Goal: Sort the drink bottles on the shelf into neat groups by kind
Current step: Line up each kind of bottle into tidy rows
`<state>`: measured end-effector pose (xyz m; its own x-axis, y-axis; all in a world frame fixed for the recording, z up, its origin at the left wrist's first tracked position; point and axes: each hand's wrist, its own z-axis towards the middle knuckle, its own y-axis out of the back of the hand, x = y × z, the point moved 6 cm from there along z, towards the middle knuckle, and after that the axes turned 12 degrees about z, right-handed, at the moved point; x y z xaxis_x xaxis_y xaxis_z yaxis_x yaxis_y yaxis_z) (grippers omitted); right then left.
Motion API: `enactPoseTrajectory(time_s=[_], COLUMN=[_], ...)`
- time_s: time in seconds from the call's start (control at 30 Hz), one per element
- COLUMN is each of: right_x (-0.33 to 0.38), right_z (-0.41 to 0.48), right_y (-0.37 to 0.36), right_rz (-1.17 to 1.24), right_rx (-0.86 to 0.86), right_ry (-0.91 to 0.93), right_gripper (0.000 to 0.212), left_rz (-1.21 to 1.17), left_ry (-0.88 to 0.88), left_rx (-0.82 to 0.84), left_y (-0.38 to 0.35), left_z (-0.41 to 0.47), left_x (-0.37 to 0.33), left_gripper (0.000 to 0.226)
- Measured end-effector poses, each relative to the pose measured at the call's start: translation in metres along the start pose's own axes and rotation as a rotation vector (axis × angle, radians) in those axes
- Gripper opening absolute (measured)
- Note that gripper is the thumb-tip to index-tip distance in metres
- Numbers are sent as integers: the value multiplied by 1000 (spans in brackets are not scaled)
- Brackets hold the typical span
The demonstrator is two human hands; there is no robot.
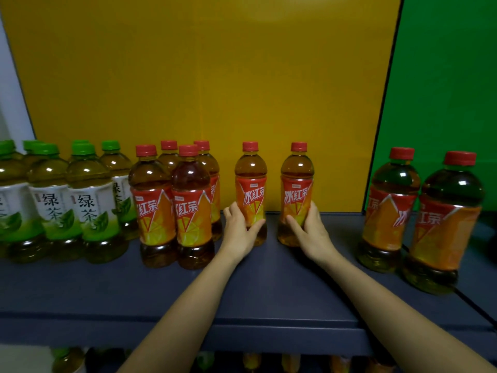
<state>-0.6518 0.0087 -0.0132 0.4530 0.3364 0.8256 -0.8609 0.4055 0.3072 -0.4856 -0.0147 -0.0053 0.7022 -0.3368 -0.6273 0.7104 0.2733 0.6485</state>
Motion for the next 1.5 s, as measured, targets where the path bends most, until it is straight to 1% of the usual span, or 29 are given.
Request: enactPoseTrajectory(time_s=[0.1,0.17,0.33,0.5,0.83,0.93,0.97,1.03,1.1,1.17,1.23,1.3,1.33,1.4,1.5], right_x=[4,7,10,8,8,14,16,20,28,42,59,71,74,79,76], right_z=[-1,-2,-2,0,1,-1,-2,-7,-17,-30,-47,-63,-69,-82,-103], right_y=[-8,-13,-23,-26,-35,-30,-27,-17,1,22,45,72,86,116,155], right_rz=[24,36,36,39,70,34,-1,-99,-193,-256,-292,-313,-323,-337,-359], right_rx=[64,83,71,81,71,103,115,114,87,65,47,14,-13,-111,-369], right_ry=[10,15,10,5,-24,-19,-6,-10,-3,87,193,277,320,405,475], right_gripper=[68,69,70,70,63,58,56,57,58,51,44,38,34,26,27], left_rz=[-29,-55,-48,22,75,96,98,92,77,54,30,7,-2,-24,-81], left_ry=[-3,6,17,41,90,85,66,-5,-150,-333,-476,-583,-621,-663,-624], left_rx=[-1,0,-3,-61,-81,-89,-118,-236,-380,-432,-391,-299,-238,-122,50], left_y=[1,0,1,5,7,7,8,14,22,25,19,7,-2,-20,-49], left_z=[0,0,0,-2,-1,-3,-5,-10,-19,-29,-38,-45,-48,-54,-61], left_x=[1,3,4,6,7,4,1,-9,-24,-42,-57,-72,-80,-97,-122], left_gripper=[72,72,70,69,71,70,69,66,58,45,34,30,32,42,57])
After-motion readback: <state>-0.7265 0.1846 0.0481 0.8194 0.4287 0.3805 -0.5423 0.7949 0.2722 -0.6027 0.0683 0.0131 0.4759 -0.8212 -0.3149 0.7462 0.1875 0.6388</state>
